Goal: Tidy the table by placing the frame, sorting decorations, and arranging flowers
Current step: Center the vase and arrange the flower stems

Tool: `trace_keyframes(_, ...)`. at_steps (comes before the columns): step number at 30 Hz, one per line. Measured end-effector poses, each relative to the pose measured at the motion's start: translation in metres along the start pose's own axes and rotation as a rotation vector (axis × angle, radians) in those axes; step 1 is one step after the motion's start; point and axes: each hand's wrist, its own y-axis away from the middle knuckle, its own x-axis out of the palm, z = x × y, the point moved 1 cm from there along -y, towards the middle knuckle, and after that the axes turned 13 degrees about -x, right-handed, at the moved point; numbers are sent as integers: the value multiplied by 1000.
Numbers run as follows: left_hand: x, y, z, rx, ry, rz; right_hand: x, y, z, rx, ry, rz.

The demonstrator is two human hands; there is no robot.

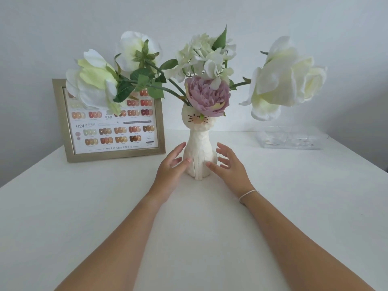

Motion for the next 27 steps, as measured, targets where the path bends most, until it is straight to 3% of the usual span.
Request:
trace_keyframes(9,0,-6,0,44,46,68,1,-4,-1,20,-36,53)
trace_keyframes(27,14,-11,-5,31,30,47,-3,-7,-6,-12,-21,18)
